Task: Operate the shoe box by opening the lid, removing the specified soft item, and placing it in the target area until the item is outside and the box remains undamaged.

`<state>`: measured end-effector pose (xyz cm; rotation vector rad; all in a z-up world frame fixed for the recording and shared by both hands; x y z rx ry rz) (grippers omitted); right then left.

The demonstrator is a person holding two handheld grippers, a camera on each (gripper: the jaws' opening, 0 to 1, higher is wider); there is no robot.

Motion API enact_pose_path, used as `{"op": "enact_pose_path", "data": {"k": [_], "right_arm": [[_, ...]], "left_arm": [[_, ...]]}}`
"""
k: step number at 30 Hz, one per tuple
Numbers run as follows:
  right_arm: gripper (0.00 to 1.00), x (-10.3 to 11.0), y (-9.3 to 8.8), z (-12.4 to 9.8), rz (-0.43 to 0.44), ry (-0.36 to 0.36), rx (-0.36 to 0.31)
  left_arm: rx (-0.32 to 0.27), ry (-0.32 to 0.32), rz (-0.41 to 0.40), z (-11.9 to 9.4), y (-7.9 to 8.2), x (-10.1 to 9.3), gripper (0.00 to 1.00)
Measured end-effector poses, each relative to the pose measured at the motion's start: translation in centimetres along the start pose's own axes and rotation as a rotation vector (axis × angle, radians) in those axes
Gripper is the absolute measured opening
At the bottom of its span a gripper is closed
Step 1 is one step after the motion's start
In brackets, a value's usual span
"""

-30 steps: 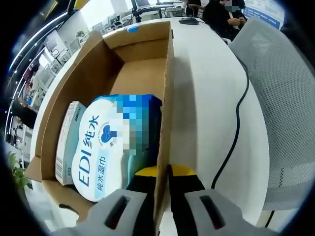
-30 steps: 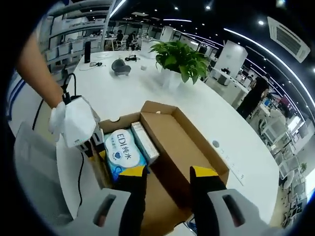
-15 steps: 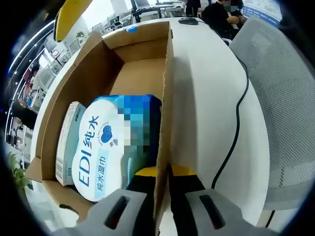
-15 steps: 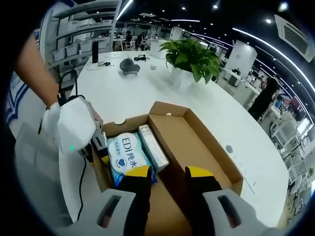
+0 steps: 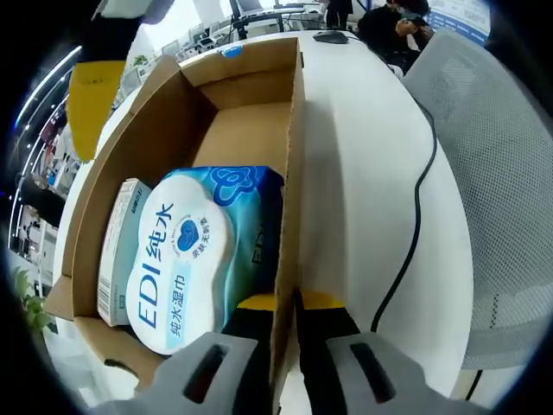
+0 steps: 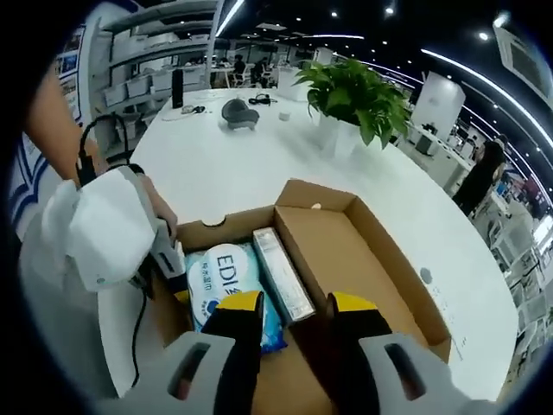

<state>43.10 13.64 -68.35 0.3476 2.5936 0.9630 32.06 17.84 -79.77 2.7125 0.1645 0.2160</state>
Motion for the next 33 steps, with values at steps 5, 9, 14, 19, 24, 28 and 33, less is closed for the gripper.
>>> {"op": "enact_pose_path", "data": {"k": [5,9,14,19,24,28,33], "right_arm": [[0.23,0.7,0.2,1.4,-0.043,0.020,0.008],[0.22,0.2,0.3,2.3,-0.123,-0.052,0.005],[0.22,1.0,-0.6,4.1,-0.140,-0.019,0.037],[0.22,1.8,-1.3,5.2,-0.214,-0.002,0.089],[0.22,1.6,-0.9,6.2,-0.219,-0.025,0.106],[0.16,1.2,-1.4,6.7,-0.265,-0.019,0.120],[0.16,1.2,-1.3,6.5,-0.245,-0.029,0.097]], "left_arm": [[-0.001,-0.002,0.002,0.0,0.0,0.0,0.04],[-0.001,-0.001,0.002,0.0,0.1,0.0,0.04],[0.000,0.001,-0.001,0.0,0.0,0.0,0.04],[-0.001,-0.001,0.001,0.0,0.0,0.1,0.04],[0.000,-0.003,0.001,0.0,0.0,0.1,0.04],[0.000,-0.002,0.004,0.0,0.1,0.1,0.04],[-0.001,-0.002,0.007,0.0,0.1,0.1,0.04]]}}
Point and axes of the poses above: the point that each gripper's makers call its tool centre point, and the gripper's own axes: z roughly forward along the fingers, x roughly to its left, y roughly out of its top, the point moved 2 cm from there along -z, roughly backward along the fingers
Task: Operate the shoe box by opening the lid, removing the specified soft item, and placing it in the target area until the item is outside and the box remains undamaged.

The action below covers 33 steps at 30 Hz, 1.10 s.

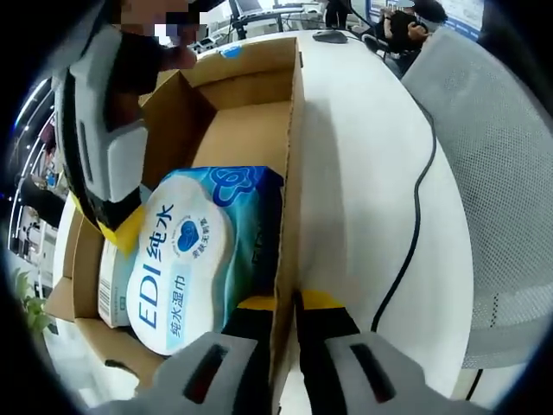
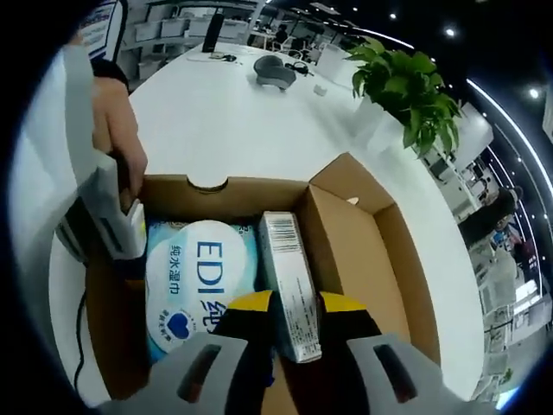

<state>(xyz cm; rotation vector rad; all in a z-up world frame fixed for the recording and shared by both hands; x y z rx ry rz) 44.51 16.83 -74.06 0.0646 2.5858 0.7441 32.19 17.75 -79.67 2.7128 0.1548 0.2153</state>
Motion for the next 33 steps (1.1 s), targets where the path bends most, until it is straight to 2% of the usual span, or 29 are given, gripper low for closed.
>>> {"op": "enact_pose_path", "data": {"k": [12,20,33], "right_arm": [[0.15,-0.1,-0.3,-0.2,0.044,-0.014,-0.012],[0.15,-0.6,-1.7,-1.0,0.065,-0.008,0.003],[0.16,-0.7,-4.4,-2.6,0.134,-0.048,0.026]], "left_arm": [[0.000,0.000,-0.004,-0.1,0.0,0.0,0.04],[-0.001,0.000,-0.002,-0.1,0.0,0.1,0.04],[-0.002,0.000,0.000,-0.1,0.0,0.1,0.04]]}}
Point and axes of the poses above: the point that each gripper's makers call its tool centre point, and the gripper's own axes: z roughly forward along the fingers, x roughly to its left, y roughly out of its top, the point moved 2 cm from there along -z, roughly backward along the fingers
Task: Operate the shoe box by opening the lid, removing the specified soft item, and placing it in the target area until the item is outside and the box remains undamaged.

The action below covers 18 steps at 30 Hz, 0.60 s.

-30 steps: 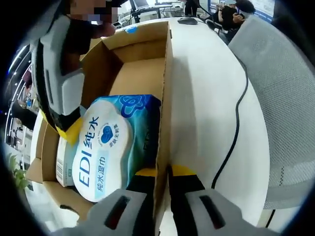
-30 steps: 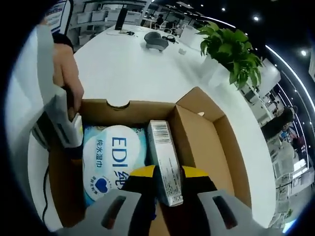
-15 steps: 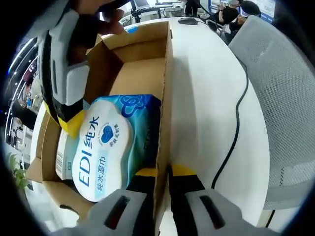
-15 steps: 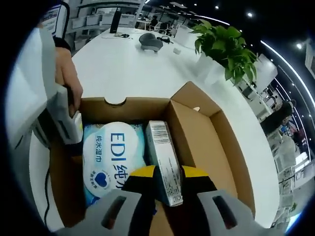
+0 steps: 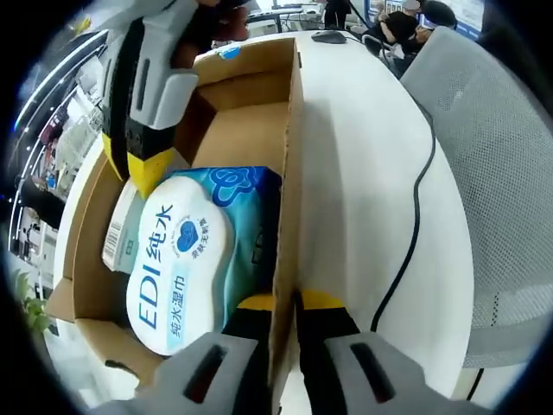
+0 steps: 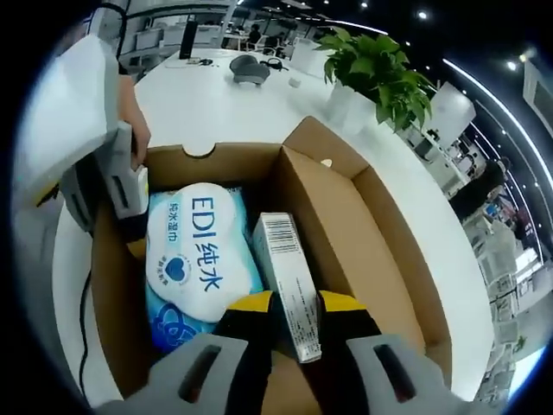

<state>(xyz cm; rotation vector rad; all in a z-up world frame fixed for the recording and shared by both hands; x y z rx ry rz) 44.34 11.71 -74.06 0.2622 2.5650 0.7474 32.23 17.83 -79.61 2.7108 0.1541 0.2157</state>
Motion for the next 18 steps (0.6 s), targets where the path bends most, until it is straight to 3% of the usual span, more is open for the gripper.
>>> {"op": "enact_pose_path", "data": {"k": [18], "right_arm": [[0.15,-0.3,-3.7,-2.4,0.151,-0.055,0.036]], "left_arm": [[-0.002,0.000,0.001,0.0,0.0,-0.2,0.04]]}}
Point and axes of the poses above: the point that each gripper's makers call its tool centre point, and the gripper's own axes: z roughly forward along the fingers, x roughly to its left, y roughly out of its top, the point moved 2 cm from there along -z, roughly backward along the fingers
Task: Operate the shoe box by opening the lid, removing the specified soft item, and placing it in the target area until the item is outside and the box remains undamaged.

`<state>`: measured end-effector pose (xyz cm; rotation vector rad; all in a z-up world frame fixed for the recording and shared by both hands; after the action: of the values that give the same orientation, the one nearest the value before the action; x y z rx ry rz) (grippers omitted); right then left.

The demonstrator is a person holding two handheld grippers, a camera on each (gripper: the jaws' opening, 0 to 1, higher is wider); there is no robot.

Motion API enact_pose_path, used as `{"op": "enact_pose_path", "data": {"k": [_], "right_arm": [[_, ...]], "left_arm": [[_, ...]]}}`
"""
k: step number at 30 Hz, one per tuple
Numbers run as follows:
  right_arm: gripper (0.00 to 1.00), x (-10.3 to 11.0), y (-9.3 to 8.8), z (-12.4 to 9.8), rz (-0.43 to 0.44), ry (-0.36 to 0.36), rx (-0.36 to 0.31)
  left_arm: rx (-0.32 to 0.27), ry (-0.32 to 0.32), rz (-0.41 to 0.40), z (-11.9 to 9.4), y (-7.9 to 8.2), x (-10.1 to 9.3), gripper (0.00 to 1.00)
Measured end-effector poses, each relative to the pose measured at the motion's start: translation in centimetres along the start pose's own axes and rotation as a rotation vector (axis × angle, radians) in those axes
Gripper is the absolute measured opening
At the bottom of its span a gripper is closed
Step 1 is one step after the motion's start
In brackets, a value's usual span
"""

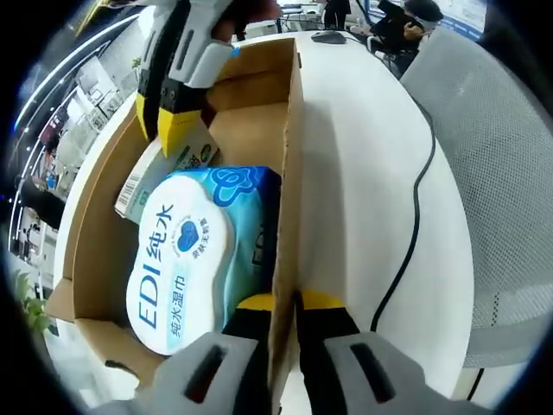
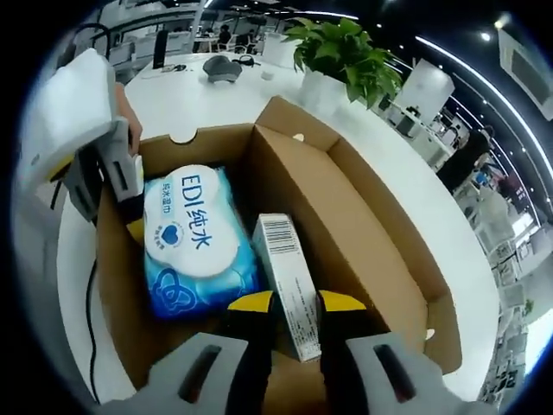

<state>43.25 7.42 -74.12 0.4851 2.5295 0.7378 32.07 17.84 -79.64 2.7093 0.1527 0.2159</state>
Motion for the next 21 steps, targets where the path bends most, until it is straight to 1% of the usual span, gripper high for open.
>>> {"op": "enact_pose_path", "data": {"k": [6,8,10,15,21], "right_arm": [[0.15,-0.2,-1.5,-1.2,0.065,-0.018,0.010],[0.15,-0.2,-2.1,-1.6,0.098,-0.030,0.017],[0.15,0.0,-2.5,-2.0,0.107,-0.038,0.011],[0.15,0.2,-3.1,-2.5,0.128,-0.050,0.028],[0.15,0.4,-3.4,-2.8,0.165,-0.053,0.027]], "left_arm": [[-0.001,-0.001,0.003,0.0,0.0,0.0,0.04],[-0.001,-0.002,0.003,0.0,0.0,0.0,0.04],[-0.001,-0.001,0.005,0.1,0.0,0.0,0.04],[-0.001,0.000,0.005,0.1,0.0,0.0,0.04],[-0.001,-0.001,0.003,0.1,0.0,0.1,0.04]]}}
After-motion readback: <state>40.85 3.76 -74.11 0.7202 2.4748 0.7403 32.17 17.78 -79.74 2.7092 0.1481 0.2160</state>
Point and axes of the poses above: the point that each gripper's makers call its tool centre point, and the gripper's own axes: z roughly forward along the fingers, x roughly to its left, y roughly out of its top, the point moved 2 cm from there along -z, roughly backward along the fingers
